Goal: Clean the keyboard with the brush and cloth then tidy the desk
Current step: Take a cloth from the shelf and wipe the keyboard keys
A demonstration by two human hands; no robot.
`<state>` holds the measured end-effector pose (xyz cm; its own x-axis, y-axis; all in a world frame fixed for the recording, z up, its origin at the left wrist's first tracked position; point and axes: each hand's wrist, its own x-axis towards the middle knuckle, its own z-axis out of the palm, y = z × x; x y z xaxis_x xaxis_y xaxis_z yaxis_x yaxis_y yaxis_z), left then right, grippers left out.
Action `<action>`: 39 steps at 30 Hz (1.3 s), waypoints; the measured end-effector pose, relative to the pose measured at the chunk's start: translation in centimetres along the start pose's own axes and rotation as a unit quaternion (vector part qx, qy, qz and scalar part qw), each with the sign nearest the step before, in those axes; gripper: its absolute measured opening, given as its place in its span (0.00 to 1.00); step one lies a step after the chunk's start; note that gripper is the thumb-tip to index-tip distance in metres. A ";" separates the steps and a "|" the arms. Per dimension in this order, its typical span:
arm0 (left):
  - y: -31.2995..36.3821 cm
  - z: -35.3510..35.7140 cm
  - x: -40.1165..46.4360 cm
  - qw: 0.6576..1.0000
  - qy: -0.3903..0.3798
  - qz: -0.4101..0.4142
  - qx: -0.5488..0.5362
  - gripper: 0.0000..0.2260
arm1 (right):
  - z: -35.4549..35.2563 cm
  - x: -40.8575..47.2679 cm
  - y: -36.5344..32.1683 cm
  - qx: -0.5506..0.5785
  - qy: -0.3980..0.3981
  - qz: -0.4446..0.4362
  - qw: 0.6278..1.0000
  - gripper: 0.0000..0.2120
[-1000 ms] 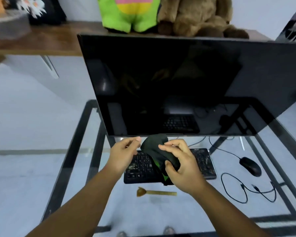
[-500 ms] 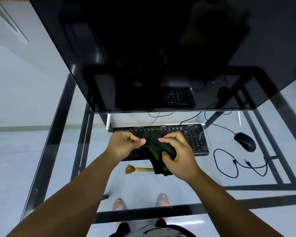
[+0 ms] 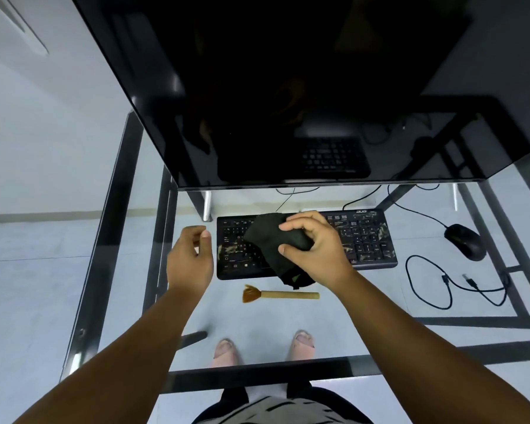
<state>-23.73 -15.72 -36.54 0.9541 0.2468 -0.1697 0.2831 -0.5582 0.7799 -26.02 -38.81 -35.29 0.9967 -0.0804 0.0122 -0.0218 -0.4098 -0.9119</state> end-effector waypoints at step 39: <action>-7.0 0.3 2.8 0.910 -0.223 0.158 0.313 0.49 | 7.5 5.1 0.7 -0.362 0.003 0.112 0.925 0.19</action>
<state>-22.95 -11.39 -42.66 0.9030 -0.2714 -0.3332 -0.1443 -0.9218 0.3597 -20.32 -32.72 -38.97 0.9603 -0.2411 -0.1402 -0.2770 -0.8833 -0.3782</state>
